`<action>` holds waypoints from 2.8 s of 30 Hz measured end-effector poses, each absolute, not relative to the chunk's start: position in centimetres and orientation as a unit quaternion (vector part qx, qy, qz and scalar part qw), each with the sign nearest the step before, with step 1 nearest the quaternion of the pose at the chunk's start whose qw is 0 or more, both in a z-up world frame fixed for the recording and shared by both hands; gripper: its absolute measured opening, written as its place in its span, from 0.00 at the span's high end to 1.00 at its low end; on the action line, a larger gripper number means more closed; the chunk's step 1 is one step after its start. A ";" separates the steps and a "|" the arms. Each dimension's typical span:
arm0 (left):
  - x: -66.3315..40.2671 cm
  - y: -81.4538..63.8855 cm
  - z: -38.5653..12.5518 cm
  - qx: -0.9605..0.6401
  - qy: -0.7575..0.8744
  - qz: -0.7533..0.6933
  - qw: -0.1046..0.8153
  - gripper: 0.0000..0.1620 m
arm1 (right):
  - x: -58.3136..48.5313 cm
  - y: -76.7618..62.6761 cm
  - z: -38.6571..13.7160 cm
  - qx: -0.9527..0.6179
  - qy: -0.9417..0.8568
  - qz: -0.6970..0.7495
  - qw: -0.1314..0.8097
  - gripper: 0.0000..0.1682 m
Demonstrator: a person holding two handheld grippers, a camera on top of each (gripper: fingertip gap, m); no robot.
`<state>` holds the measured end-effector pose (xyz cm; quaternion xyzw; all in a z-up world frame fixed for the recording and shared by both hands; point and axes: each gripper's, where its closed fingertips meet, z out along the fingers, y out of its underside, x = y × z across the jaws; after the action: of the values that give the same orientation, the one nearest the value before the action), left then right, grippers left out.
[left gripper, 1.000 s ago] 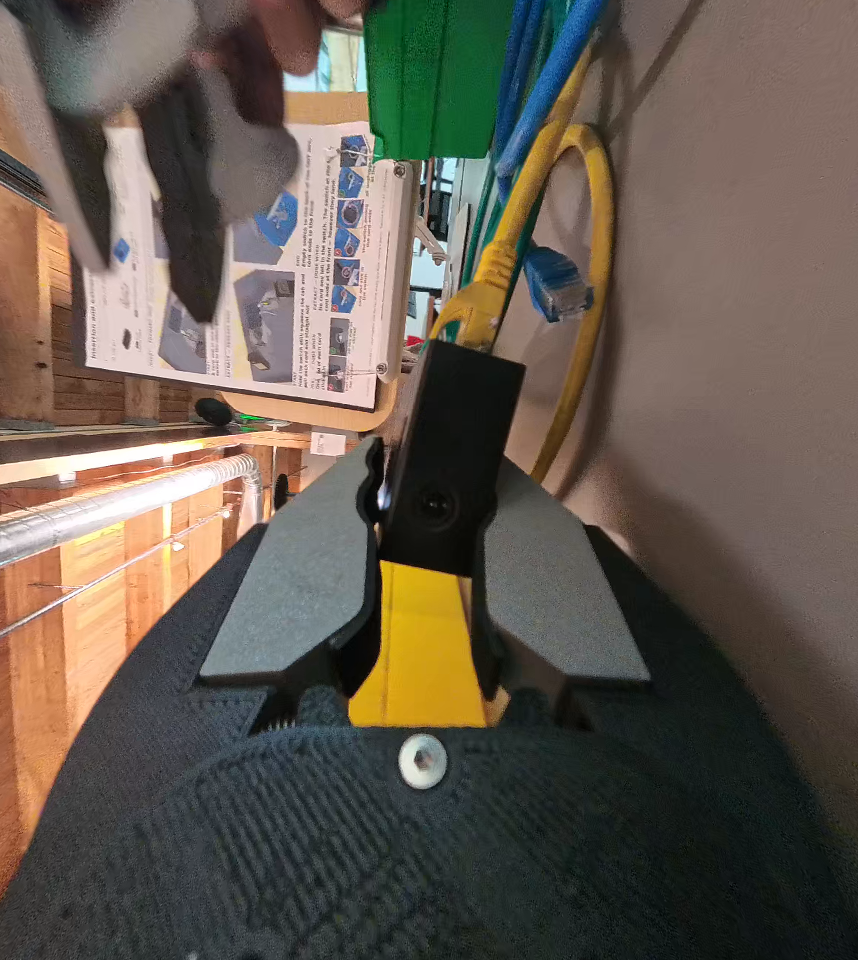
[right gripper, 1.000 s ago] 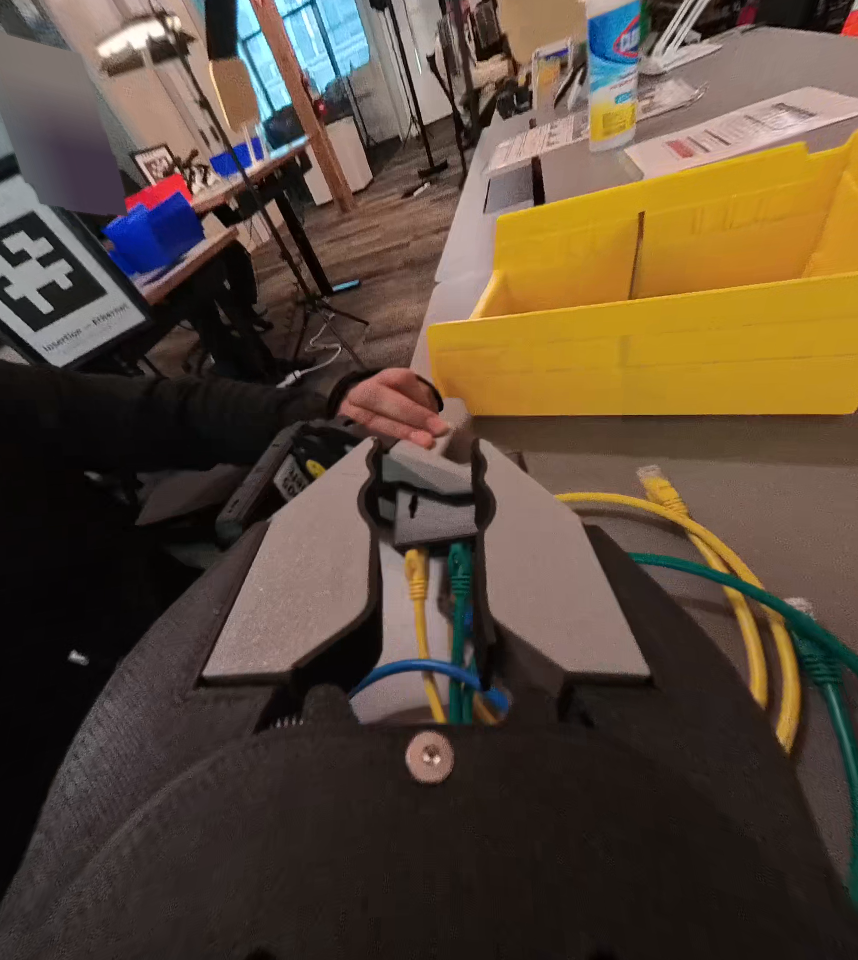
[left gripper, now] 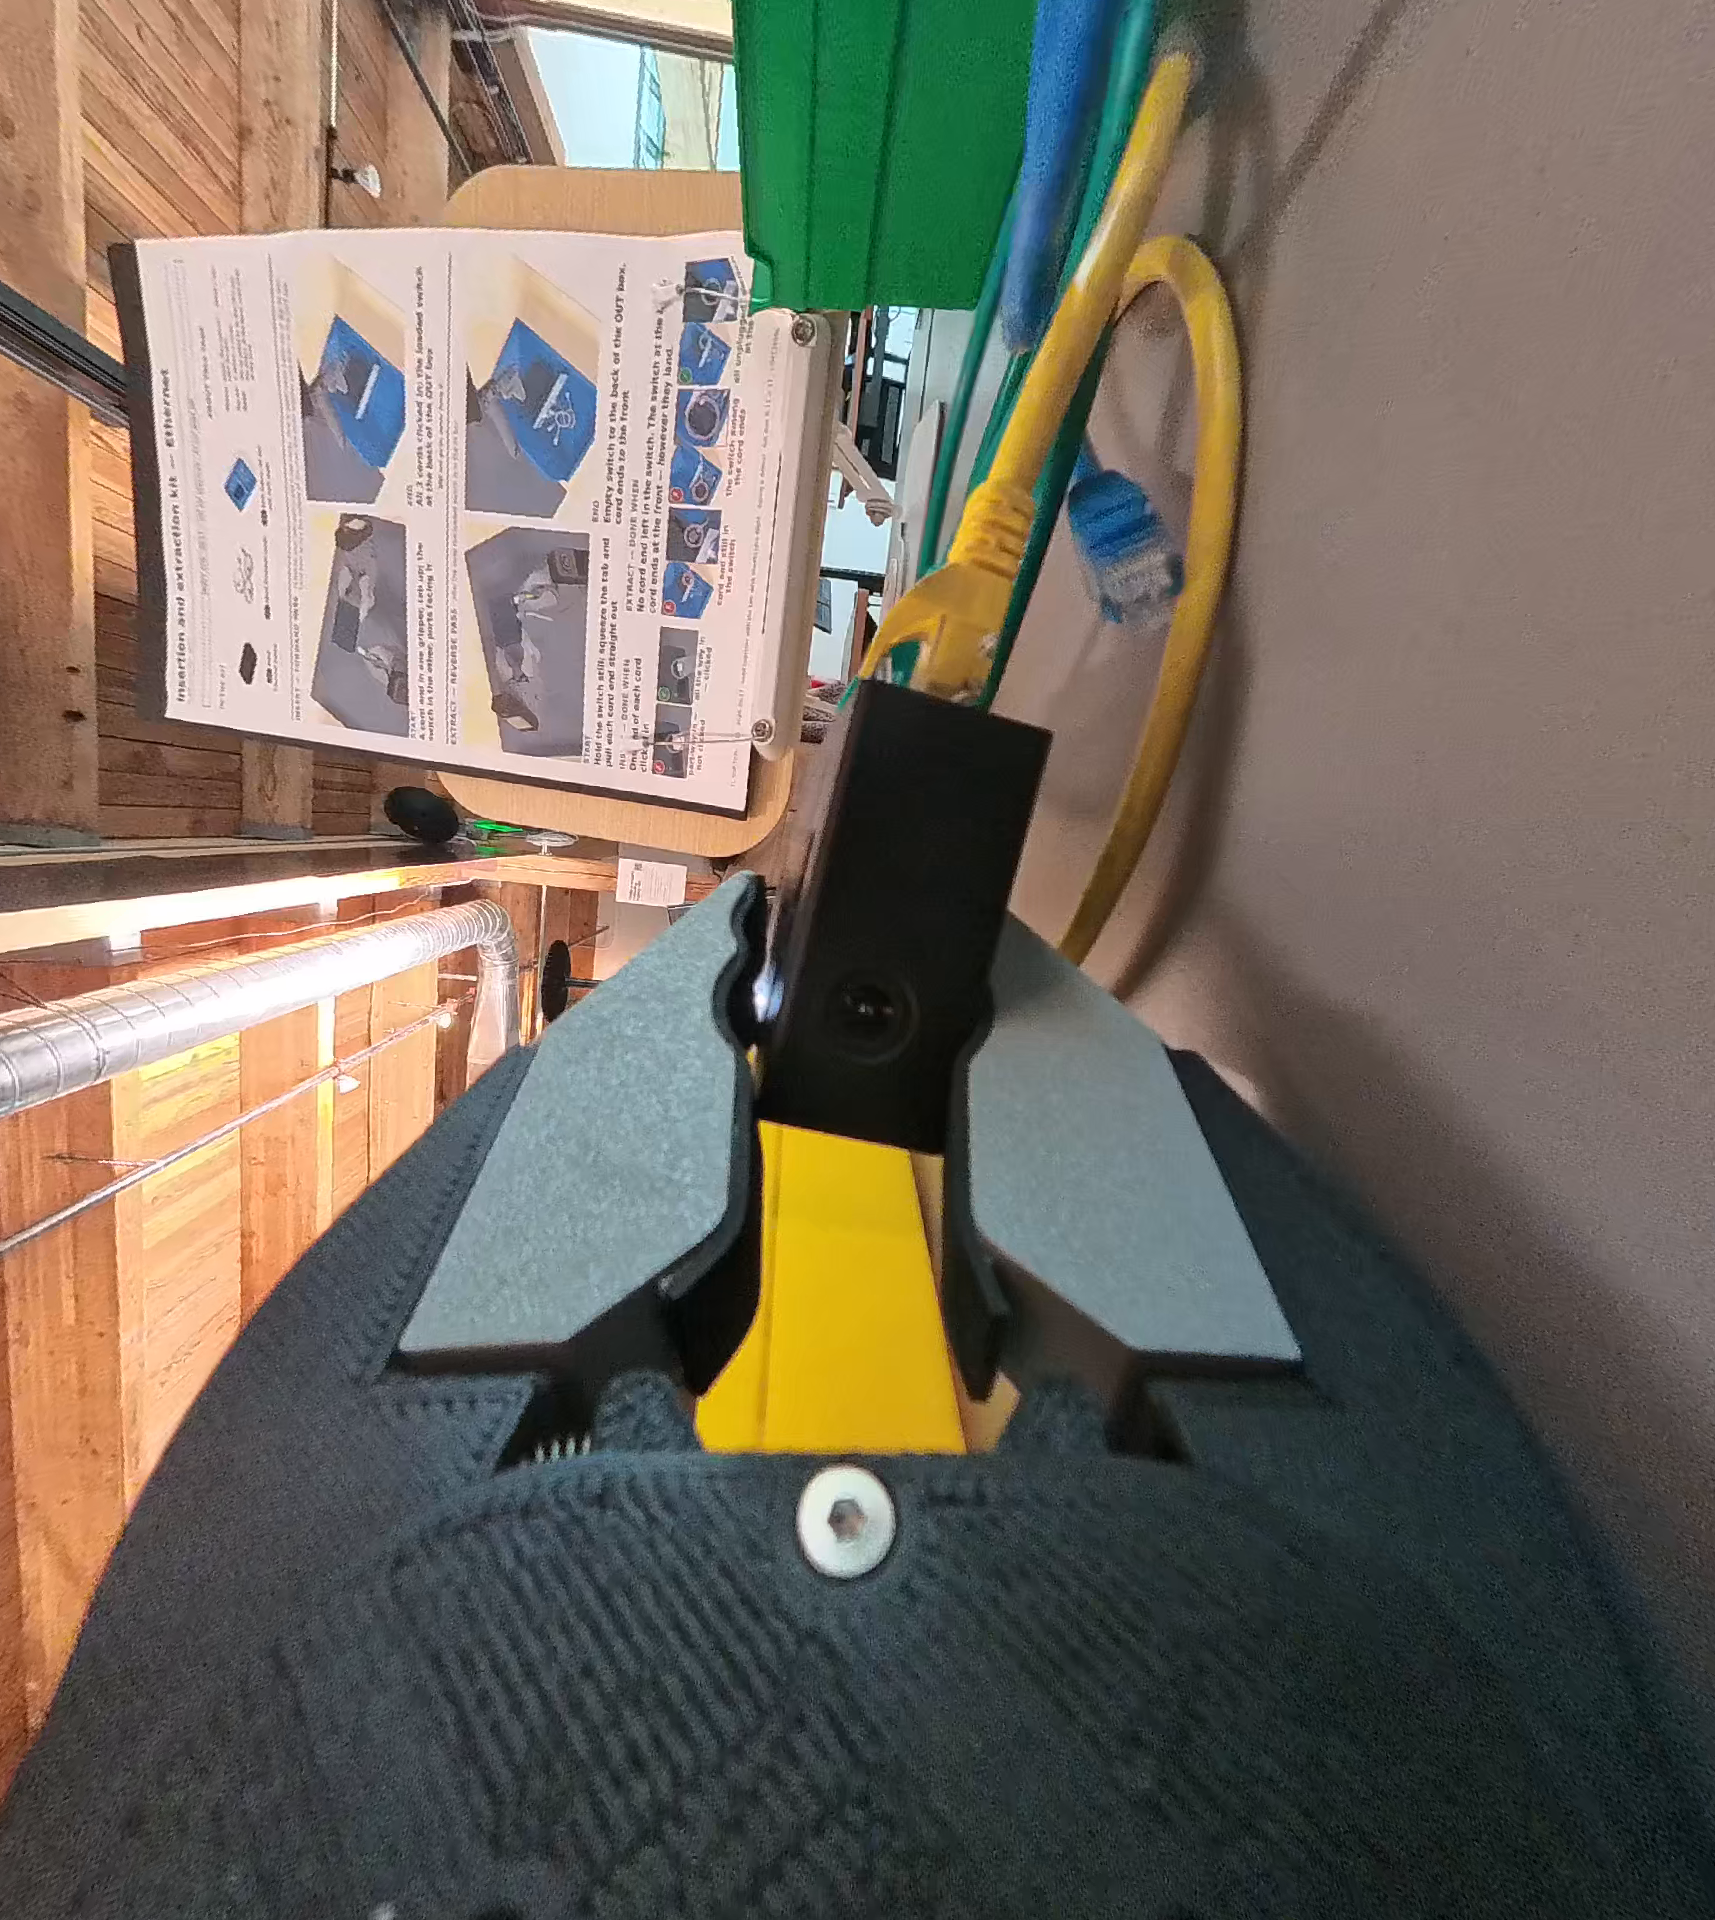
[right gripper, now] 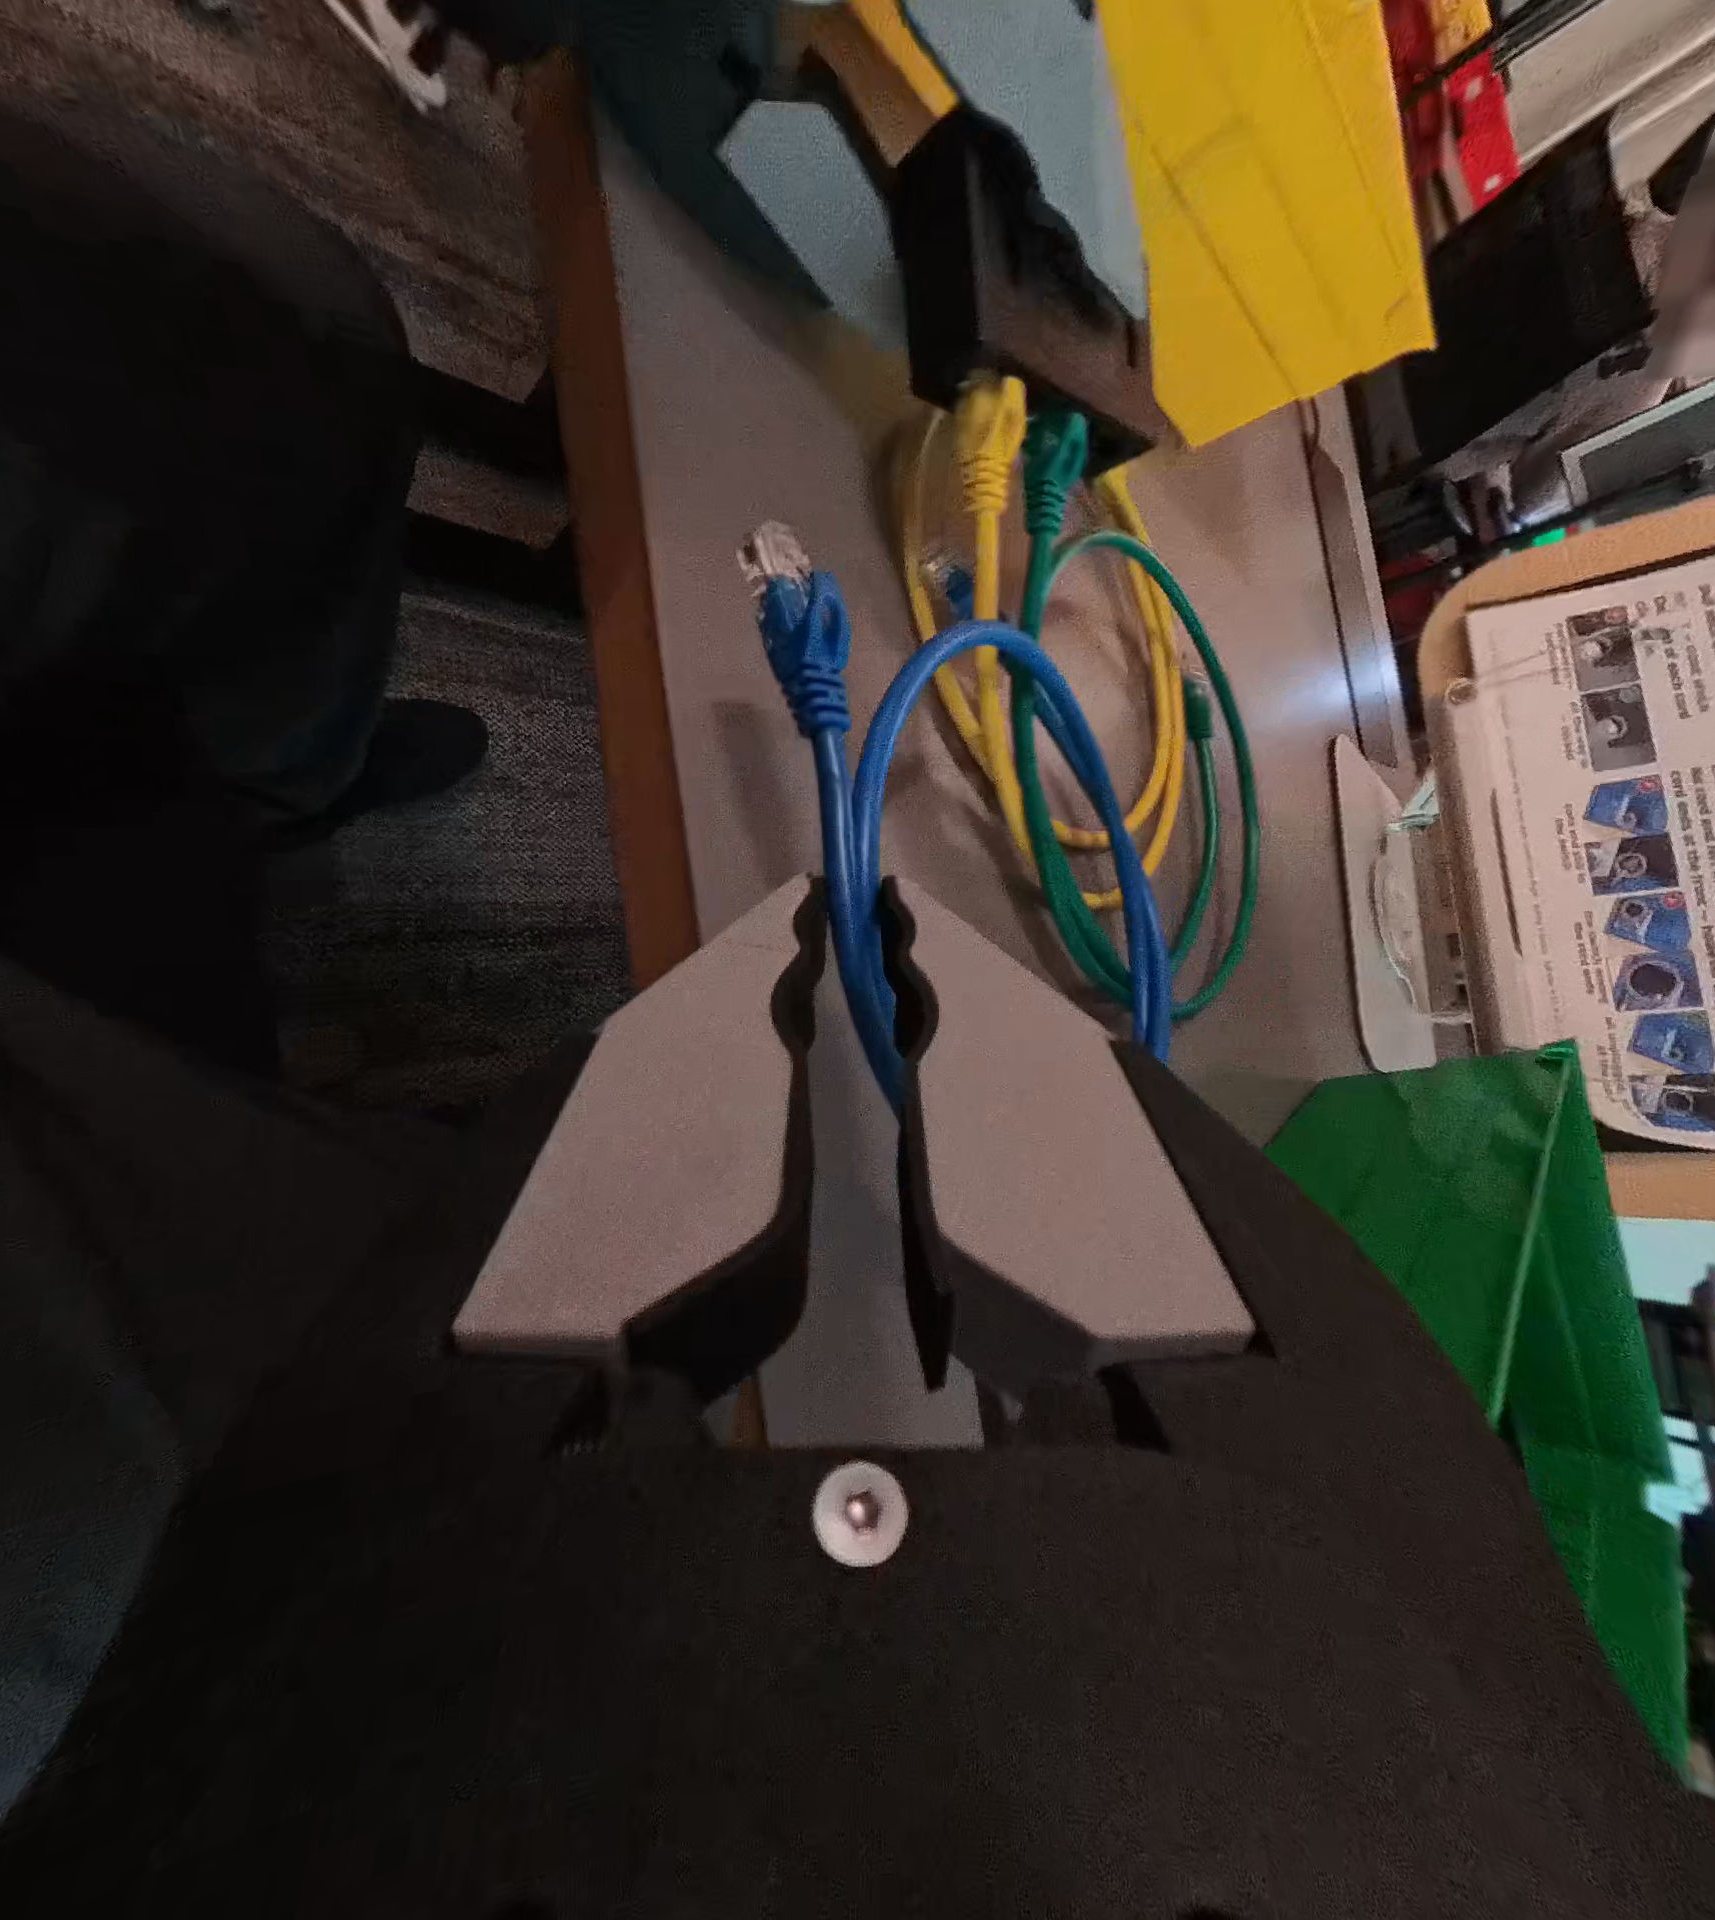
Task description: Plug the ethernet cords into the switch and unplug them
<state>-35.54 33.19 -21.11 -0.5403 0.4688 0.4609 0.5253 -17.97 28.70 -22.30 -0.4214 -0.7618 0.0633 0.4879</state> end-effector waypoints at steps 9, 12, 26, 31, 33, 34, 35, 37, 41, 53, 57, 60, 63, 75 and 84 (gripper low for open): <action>-35.8 33.4 -21.4 -0.553 0.466 0.453 0.522 0.80 | -20.5 36.4 -22.1 -0.599 -0.710 0.176 0.326 0.94; -35.8 33.4 -21.3 -0.552 0.465 0.455 0.522 0.80 | -21.1 37.3 -23.3 -0.602 -0.715 0.172 0.312 0.95; -35.4 33.1 -20.8 -0.526 0.472 0.470 0.530 0.80 | -20.8 35.2 -23.3 -0.516 -0.757 0.229 0.329 0.87; -35.0 32.8 -20.5 -0.505 0.476 0.478 0.538 0.80 | -21.5 35.5 -24.2 -0.508 -0.767 0.233 0.315 0.88; -34.8 32.6 -20.3 -0.500 0.476 0.478 0.543 0.80 | -21.6 35.2 -24.5 -0.504 -0.774 0.241 0.298 0.92; -34.8 32.6 -20.3 -0.499 0.476 0.477 0.544 0.80 | -21.6 35.2 -24.7 -0.507 -0.774 0.242 0.292 0.92; -34.7 32.5 -20.2 -0.497 0.476 0.478 0.546 0.80 | -21.6 35.0 -24.8 -0.507 -0.775 0.246 0.286 0.92; -34.4 32.3 -20.0 -0.490 0.478 0.475 0.553 0.80 | -21.4 34.5 -25.2 -0.505 -0.780 0.255 0.267 0.92; -34.2 32.3 -20.1 -0.493 0.486 0.466 0.552 0.80 | -21.5 34.4 -25.3 -0.509 -0.773 0.265 0.271 0.93; -33.2 32.1 -20.8 -0.494 0.522 0.418 0.556 0.80 | -27.2 34.1 -19.6 -0.558 -0.694 0.350 0.290 0.95; -33.1 32.1 -20.9 -0.493 0.525 0.419 0.554 0.80 | -29.2 33.4 -21.2 -0.547 -0.728 0.300 0.284 0.94; -33.1 32.1 -21.0 -0.492 0.526 0.419 0.553 0.80 | -29.9 33.4 -21.6 -0.544 -0.735 0.288 0.285 0.95; -33.1 32.1 -21.0 -0.491 0.526 0.421 0.553 0.80 | -30.2 33.2 -21.5 -0.543 -0.735 0.296 0.279 0.95; -32.4 31.4 -20.5 -0.505 0.522 0.373 0.577 0.80 | -30.6 32.5 -21.0 -0.495 -0.709 0.413 0.286 0.95; -30.5 30.2 -20.0 -0.469 0.539 0.338 0.613 0.79 | -29.8 31.4 -20.6 -0.460 -0.717 0.458 0.254 0.94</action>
<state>-30.54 30.17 -19.96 -0.4689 0.5390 0.3380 0.6127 -29.75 31.43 -20.64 -0.4598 -0.7173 0.4576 0.2544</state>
